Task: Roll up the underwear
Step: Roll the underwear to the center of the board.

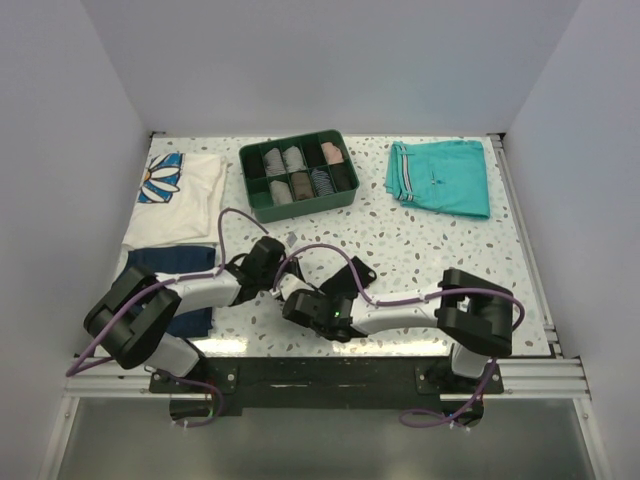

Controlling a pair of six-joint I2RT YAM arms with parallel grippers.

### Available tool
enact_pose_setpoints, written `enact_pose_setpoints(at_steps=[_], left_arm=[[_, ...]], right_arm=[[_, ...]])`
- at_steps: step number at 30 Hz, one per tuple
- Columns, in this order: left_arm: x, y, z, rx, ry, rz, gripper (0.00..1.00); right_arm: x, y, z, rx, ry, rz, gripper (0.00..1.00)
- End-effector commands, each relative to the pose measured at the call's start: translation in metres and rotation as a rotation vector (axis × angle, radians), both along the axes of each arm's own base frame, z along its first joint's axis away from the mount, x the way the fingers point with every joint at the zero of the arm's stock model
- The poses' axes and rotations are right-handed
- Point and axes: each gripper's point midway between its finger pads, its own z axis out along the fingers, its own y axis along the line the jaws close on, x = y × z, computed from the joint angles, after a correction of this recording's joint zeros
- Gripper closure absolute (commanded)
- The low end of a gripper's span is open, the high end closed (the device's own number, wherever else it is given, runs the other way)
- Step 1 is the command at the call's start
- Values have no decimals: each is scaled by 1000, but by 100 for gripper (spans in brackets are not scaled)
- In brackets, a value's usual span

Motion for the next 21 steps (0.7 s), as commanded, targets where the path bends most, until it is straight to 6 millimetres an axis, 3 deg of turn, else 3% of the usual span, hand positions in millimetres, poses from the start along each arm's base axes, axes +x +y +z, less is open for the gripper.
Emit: enact_pose_setpoints(at_steps=[1,7,10,16,19,21], left_arm=[[-10,13,-15,78,46,1,100],[-7,14,-11,77,26,16,100],[0,15,-2,69,-8,47,92],[18,31,20,76,-74,155,45],[28,47,30,85,-100,225,39],[31,58,35,86,-117,257,37]], right_arm=[[-9,-21,-27,-52,38,-40,69],[-21,-25,-37,-19,98,-47,86],[-27,-19,-35,43,132,-41,91],[-41,5,-22,213,236,-3,93],[-43,15,-13,307,287,8,94],[-45,12,-15,353,344,-10,94]])
